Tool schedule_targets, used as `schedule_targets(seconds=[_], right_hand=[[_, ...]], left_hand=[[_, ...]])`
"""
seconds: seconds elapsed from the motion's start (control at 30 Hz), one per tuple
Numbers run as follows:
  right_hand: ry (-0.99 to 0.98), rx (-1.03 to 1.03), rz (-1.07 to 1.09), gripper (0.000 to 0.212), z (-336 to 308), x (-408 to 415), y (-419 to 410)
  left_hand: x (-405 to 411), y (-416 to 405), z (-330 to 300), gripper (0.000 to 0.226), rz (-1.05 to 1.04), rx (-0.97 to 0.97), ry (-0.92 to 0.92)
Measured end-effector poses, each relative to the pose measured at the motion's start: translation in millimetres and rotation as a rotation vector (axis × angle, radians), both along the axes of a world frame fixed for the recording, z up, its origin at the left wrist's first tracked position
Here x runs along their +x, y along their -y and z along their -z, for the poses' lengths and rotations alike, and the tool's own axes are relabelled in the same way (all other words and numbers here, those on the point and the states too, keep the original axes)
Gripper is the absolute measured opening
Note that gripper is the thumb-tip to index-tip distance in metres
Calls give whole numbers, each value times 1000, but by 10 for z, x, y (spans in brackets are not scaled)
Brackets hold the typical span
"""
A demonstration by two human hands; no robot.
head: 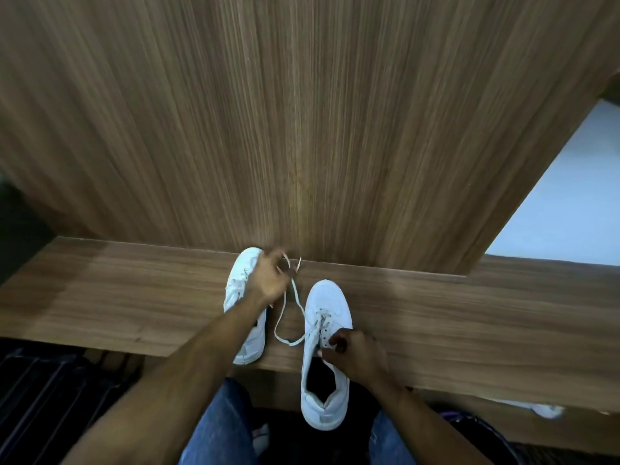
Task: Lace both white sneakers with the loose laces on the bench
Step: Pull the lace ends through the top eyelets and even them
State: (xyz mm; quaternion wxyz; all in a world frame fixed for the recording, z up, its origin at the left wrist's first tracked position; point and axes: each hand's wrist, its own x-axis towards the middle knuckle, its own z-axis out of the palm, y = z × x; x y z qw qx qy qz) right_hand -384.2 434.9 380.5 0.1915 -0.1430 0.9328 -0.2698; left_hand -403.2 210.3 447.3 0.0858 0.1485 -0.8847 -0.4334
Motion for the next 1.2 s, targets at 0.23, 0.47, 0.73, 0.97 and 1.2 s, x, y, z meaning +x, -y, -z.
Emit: schedule_targets(seconds=[0.23,0.47,0.73,0.97,1.2], right_hand=[[-14,7,19,41,-18,27,4],[-31,20,16,43,-3,38,-2],[-15,28,10,41,10,44,12],[47,33,13,46,-8,28,14],[491,-611,255,20,-414,-234,100]], left_hand=[[351,-488,636,29,147,-304,466],[238,-464,838,56,34,-163,530],[278,-623,690,42,111,-348,603],[125,-496,585,26,36,-30,386],[-152,-457,-241,11,235,280,67]])
